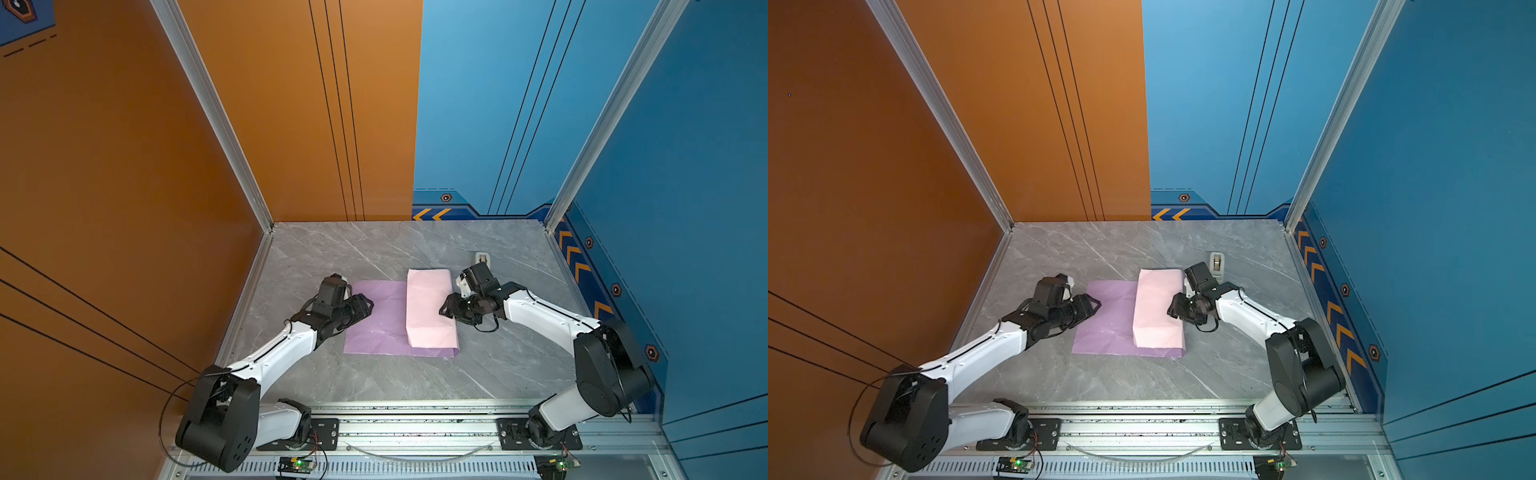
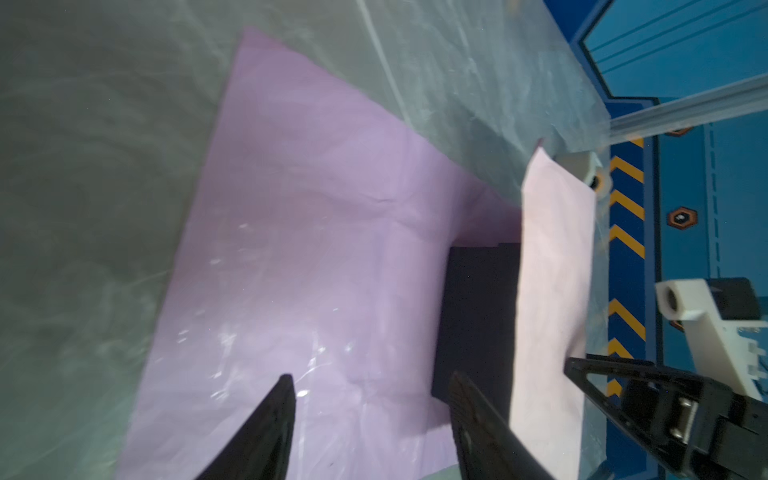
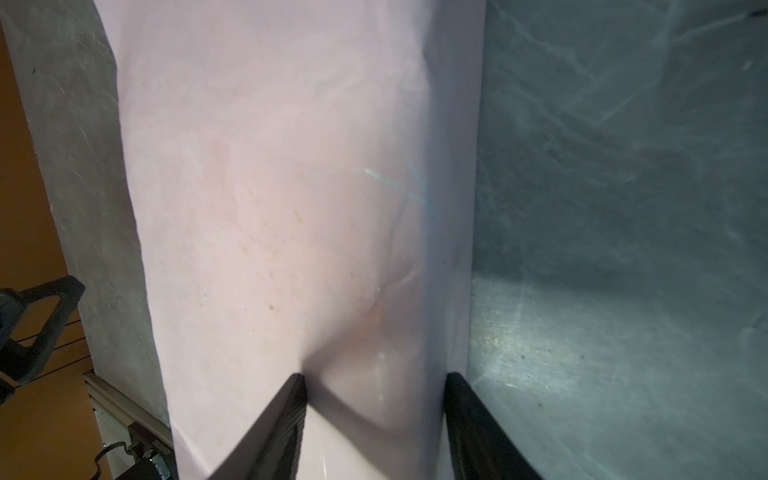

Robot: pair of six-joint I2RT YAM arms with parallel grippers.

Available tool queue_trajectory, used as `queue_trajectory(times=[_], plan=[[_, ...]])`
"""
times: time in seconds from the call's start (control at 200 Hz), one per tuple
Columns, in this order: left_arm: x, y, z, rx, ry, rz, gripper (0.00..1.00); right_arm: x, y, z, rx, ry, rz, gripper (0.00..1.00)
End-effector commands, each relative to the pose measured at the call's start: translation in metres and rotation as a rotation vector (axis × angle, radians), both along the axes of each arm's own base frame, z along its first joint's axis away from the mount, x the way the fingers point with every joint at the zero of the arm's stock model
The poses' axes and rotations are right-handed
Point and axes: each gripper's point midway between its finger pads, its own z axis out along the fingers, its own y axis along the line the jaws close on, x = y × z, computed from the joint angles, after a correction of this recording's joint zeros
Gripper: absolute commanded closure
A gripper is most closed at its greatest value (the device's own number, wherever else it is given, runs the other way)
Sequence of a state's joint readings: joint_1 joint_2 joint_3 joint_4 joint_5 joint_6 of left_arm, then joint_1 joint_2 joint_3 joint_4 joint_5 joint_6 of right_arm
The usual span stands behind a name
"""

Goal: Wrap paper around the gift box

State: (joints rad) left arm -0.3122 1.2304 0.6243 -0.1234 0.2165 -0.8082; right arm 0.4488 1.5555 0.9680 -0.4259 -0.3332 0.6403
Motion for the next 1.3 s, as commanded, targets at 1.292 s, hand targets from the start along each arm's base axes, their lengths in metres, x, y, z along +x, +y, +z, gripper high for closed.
queue_trajectory(times=[1.292], plan=[[0.002, 0.072, -0.06, 0.098, 0.174, 0.078, 0.36, -0.017, -0.023, -0.025, -0.131, 0.049, 0.028, 0.46]])
